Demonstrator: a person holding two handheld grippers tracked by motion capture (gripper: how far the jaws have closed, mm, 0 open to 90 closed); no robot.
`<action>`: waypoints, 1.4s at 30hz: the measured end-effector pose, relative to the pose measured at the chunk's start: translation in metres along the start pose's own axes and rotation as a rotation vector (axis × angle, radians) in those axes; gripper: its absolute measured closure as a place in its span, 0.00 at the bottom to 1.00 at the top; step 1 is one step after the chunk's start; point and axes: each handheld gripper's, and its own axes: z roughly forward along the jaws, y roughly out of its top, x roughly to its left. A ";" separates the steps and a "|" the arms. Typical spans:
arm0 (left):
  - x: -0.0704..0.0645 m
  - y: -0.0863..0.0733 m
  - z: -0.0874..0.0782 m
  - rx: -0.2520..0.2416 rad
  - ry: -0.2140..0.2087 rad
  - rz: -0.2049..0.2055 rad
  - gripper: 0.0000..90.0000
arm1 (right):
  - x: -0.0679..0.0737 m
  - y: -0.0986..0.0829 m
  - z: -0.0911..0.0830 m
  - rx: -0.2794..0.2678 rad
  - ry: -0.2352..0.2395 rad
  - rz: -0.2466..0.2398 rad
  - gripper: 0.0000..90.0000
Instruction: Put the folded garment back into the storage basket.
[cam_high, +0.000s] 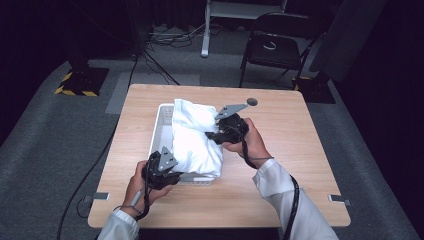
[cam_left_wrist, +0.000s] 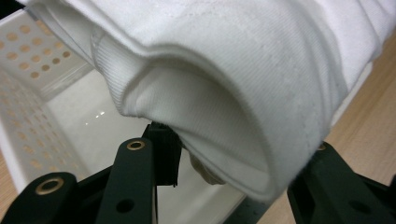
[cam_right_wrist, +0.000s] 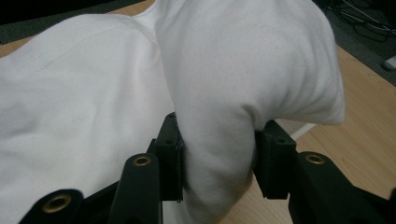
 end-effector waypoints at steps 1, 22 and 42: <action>0.001 -0.001 0.001 0.001 0.004 -0.008 0.64 | 0.000 0.001 0.002 0.003 -0.001 0.004 0.66; 0.018 -0.006 0.015 0.065 0.068 -0.062 0.63 | 0.003 0.009 0.033 0.012 -0.035 0.005 0.65; 0.022 -0.012 0.024 0.122 0.067 -0.088 0.58 | -0.001 0.001 0.055 0.038 -0.024 0.040 0.64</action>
